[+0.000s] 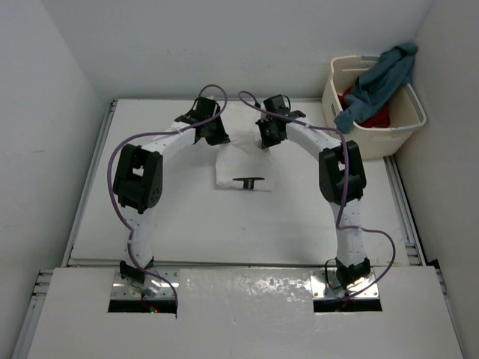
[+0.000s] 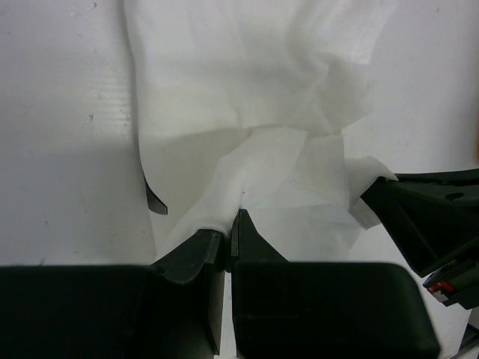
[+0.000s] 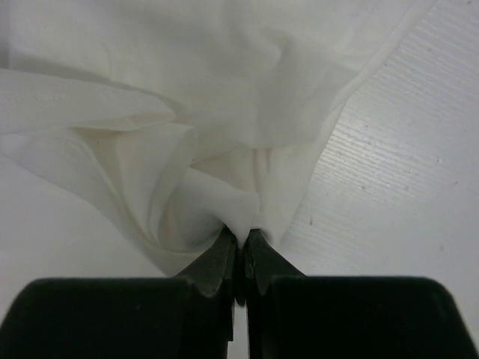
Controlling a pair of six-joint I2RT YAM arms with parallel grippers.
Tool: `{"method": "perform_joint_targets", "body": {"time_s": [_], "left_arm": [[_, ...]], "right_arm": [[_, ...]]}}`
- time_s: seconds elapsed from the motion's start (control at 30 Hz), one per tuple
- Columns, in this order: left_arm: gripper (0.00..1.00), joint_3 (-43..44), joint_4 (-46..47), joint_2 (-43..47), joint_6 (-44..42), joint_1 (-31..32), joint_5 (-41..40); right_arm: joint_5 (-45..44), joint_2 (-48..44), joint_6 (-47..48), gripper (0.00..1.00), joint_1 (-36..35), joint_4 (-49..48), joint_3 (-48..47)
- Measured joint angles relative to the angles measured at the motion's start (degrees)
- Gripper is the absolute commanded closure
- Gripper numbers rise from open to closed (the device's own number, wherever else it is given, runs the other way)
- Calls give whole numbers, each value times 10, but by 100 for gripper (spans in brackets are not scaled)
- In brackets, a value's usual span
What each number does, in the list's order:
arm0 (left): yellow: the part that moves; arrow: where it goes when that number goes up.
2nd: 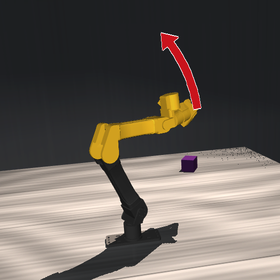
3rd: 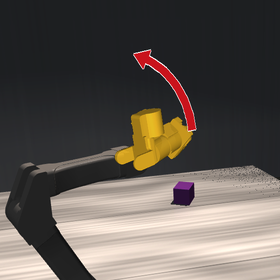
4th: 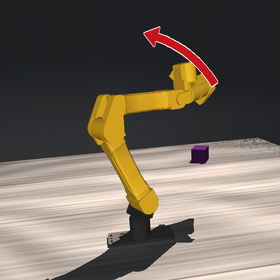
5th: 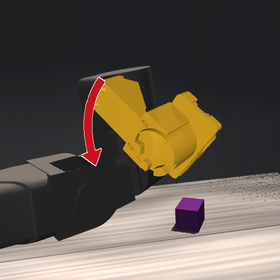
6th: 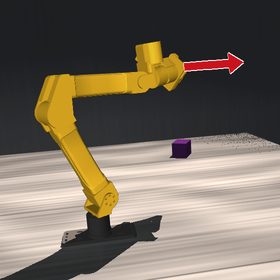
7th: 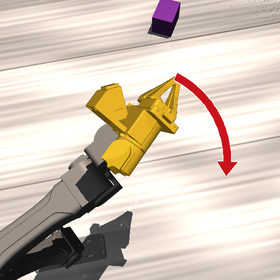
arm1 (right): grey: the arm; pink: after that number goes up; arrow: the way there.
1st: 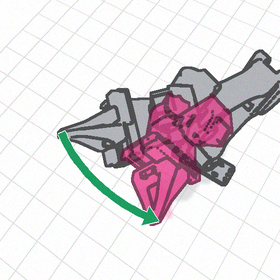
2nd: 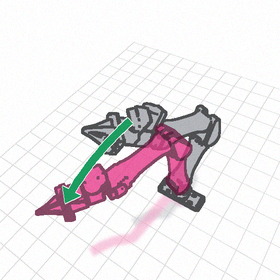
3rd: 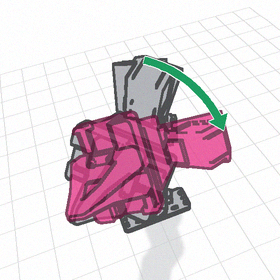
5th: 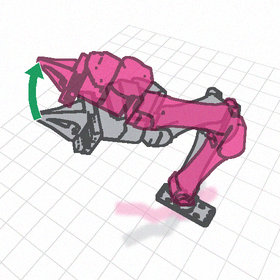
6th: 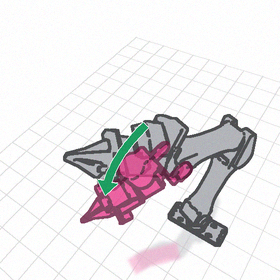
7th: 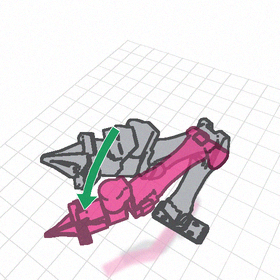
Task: Fold and stack the t-shirts
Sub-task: Fold the folded rectangular tshirt in 1/3 of the way
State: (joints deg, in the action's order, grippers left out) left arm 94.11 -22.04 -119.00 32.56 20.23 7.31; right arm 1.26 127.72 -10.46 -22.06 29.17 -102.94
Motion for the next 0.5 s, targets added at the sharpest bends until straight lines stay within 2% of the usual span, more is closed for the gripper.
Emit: {"method": "perform_joint_targets", "body": {"time_s": [0.07, 0.1, 0.2, 0.23, 0.27, 0.3, 0.33, 0.4, 0.5], "left_arm": [[100, 12, -1, -14, -2, -2, 1], [100, 19, -1, -21, -2, -2, 2], [72, 61, -15, -54, -10, -5, 7], [52, 75, -21, -64, -13, -5, 7], [41, 91, -29, -75, -19, -6, 7], [36, 102, -36, -82, -21, -7, 7], [25, 109, -40, -85, -23, -7, 5], [1, 112, -49, -85, -31, -9, 3], [0, 112, -58, -81, -35, -9, 0]], "right_arm": [[2, 15, 0, 90, 3, 1, -10], [2, 23, -3, 67, 4, 0, -17], [0, 48, -16, 29, 6, -5, -38], [-1, 53, -17, 17, 7, -6, -42], [-3, 58, -18, 11, 8, -5, -45], [-3, 61, -17, 5, 10, -5, -48], [-4, 61, -16, 1, 10, -5, -51], [1, 60, -11, 1, 12, -8, -57], [14, 38, -8, 1, 14, -28, -42]]}}
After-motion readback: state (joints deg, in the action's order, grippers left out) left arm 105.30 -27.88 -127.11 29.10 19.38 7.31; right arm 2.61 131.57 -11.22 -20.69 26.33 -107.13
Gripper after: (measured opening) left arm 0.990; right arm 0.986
